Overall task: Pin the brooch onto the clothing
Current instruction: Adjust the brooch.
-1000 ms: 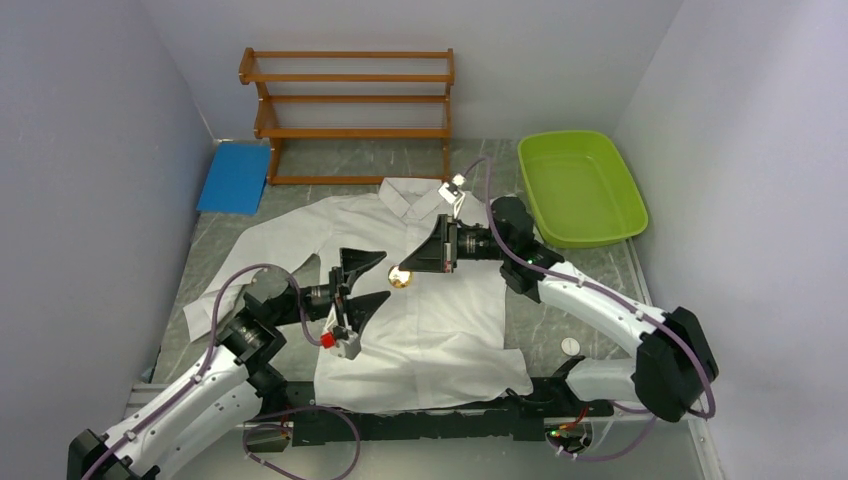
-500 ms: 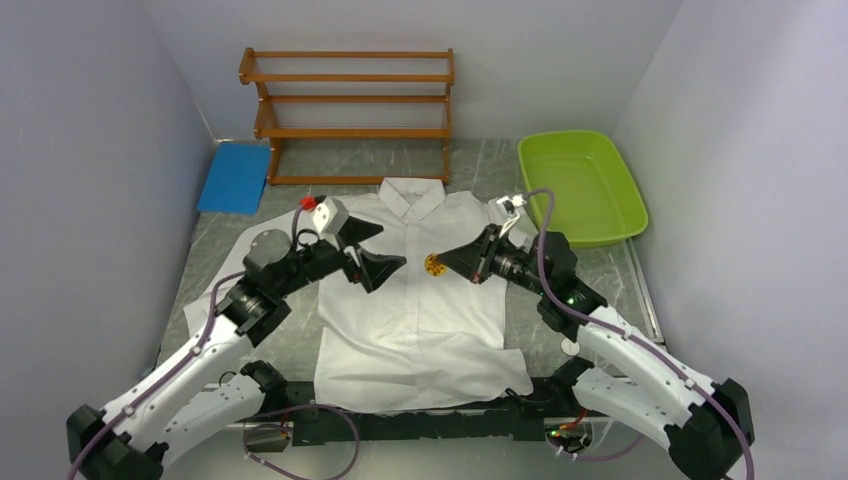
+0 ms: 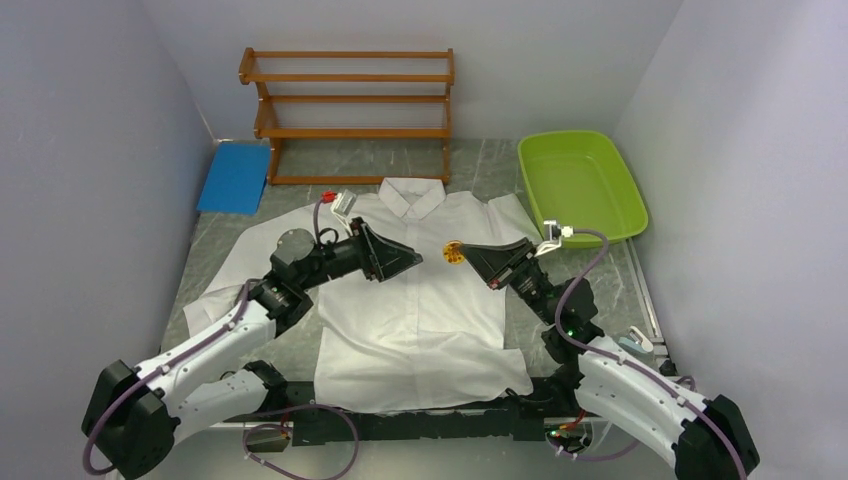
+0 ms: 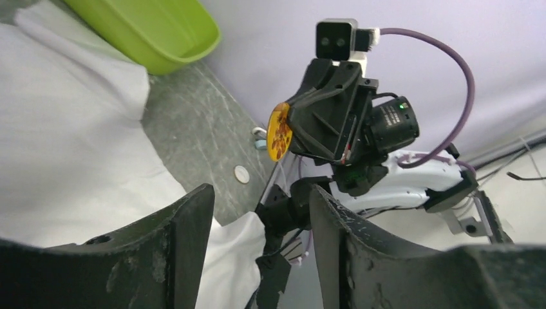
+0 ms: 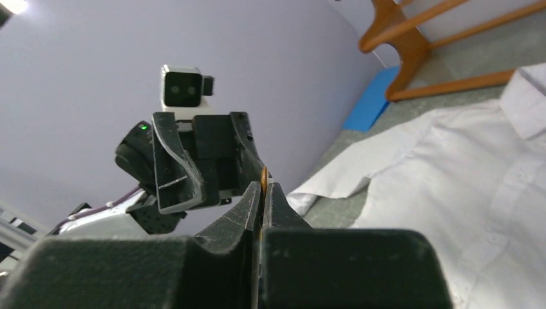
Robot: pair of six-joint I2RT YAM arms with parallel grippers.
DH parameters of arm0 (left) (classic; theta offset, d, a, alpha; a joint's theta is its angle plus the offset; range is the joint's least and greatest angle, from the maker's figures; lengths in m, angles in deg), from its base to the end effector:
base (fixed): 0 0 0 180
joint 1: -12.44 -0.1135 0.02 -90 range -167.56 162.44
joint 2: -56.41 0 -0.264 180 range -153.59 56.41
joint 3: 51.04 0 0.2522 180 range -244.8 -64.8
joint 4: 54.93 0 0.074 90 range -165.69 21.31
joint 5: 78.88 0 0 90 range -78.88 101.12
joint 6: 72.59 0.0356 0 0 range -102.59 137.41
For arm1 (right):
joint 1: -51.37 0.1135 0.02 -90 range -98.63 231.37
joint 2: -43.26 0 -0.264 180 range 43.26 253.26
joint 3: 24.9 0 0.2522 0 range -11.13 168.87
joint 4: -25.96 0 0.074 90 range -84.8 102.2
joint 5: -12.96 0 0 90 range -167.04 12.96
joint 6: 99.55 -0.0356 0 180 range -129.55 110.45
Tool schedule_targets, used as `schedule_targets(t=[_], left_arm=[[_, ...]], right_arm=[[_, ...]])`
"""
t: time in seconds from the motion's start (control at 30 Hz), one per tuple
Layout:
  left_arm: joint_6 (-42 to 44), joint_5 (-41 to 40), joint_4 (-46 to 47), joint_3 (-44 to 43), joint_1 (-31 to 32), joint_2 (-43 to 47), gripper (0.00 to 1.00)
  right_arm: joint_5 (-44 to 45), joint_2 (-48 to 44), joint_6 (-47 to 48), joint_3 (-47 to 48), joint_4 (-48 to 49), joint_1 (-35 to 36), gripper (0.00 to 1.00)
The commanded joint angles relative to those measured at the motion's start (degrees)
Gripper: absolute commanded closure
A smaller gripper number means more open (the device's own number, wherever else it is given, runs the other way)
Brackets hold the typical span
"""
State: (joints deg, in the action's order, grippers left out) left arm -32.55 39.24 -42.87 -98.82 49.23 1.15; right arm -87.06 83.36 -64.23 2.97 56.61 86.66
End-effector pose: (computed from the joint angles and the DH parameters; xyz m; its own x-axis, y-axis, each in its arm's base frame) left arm 0.1699 -0.1480 0.3060 -0.6513 -0.3561 -0.6701 0.6308 0.2368 -0.7389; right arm 0.1336 0.1021 0.2646 -0.4250 0.6836 -0.5934 -0.6172 0.2606 0.7423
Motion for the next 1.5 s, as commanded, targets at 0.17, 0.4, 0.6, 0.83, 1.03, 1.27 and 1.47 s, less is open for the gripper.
schedule_targets(t=[0.17, 0.4, 0.6, 0.83, 1.03, 1.27, 1.47], left_arm=[[-4.1, 4.9, 10.2, -5.5, 3.3, -6.6, 0.47], [-3.6, 4.6, 12.7, -7.2, 5.5, -9.4, 0.61], [-2.2, 5.4, 13.2, -9.1, 5.8, -10.6, 0.64], [-2.6, 7.0, 14.9, -11.1, 5.8, -13.4, 0.79], [-1.8, 7.7, 13.8, -12.1, 5.8, -14.1, 0.97], [8.0, 3.9, 0.0, -12.2, 5.8, -8.4, 0.97], [34.0, 0.2, -32.9, -19.5, 5.8, -4.1, 0.97]], right_arm=[[-2.9, 8.4, -5.8, 1.0, 24.3, 0.1, 1.0], [-3.3, 9.4, -6.7, 1.8, 25.1, 0.1, 1.0], [-3.4, 9.0, -6.7, 2.4, 23.9, 0.0, 1.0], [-3.7, 9.7, -7.9, 1.7, 25.4, 0.1, 1.0], [-3.0, 7.7, -6.1, 2.2, 20.9, 0.2, 1.0], [-5.0, 2.1, 6.3, 7.1, 1.2, 0.0, 0.29], [-8.3, -2.0, 30.8, 18.4, -29.6, 0.1, 0.01]])
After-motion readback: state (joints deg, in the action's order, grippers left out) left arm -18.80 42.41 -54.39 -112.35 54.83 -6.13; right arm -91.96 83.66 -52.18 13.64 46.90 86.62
